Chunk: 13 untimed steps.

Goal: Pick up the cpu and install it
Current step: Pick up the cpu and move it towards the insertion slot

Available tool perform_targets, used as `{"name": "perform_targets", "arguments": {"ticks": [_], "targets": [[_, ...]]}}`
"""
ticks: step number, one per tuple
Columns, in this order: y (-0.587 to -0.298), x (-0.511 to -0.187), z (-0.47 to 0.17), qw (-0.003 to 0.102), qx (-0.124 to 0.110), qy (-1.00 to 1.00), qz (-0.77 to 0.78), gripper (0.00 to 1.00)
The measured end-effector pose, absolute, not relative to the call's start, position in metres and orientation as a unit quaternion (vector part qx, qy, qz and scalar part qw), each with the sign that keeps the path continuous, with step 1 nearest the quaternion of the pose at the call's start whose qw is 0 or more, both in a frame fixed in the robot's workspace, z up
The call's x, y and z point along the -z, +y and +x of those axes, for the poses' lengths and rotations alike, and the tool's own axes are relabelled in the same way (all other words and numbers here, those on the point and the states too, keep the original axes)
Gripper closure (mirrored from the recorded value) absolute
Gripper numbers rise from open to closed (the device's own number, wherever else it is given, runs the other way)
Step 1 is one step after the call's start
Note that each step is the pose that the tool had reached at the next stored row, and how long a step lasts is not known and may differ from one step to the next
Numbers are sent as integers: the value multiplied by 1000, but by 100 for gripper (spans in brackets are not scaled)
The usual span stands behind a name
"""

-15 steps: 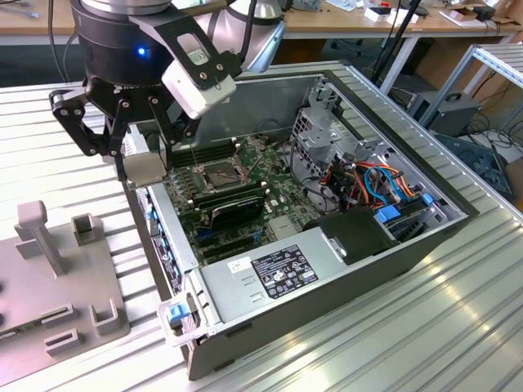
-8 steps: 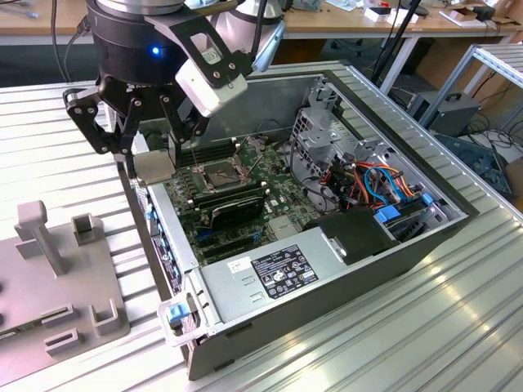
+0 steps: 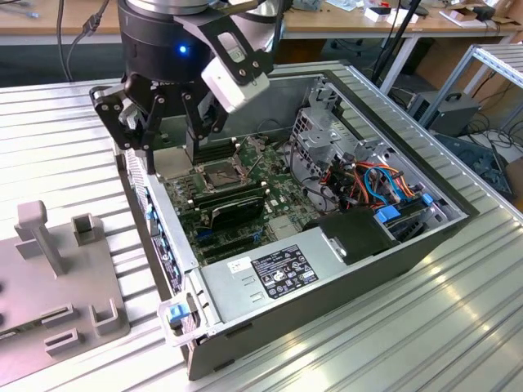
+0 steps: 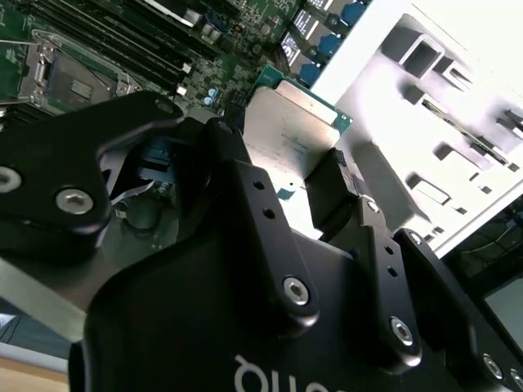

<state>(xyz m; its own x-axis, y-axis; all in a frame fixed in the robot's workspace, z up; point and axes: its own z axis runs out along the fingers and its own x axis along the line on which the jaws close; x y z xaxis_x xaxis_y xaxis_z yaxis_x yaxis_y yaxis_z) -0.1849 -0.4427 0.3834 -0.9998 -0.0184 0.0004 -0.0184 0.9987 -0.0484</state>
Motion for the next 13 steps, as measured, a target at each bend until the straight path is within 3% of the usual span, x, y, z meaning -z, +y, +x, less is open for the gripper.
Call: {"name": "perform_targets", "arguments": {"ticks": [13], "targets": [[-443, -383, -161, 0, 24, 1000, -9, 45]]}}
